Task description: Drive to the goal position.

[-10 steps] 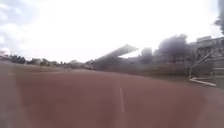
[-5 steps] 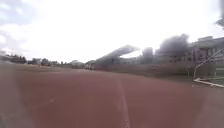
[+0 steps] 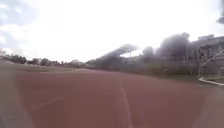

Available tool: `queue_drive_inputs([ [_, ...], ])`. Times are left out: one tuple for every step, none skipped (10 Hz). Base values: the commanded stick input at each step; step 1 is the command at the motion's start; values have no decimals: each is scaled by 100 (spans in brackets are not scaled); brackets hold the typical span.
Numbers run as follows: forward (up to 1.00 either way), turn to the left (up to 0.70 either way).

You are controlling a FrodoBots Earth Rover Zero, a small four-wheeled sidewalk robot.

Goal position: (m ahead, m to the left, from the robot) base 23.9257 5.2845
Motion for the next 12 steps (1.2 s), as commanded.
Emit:
queue_drive_inputs([
  [70, 0],
  [70, 0],
  [70, 0],
  [70, 0],
  [70, 0],
  [70, 0],
  [70, 0],
  [70, 0],
  [70, 0],
  [70, 0],
  [70, 0],
  [70, 0],
])
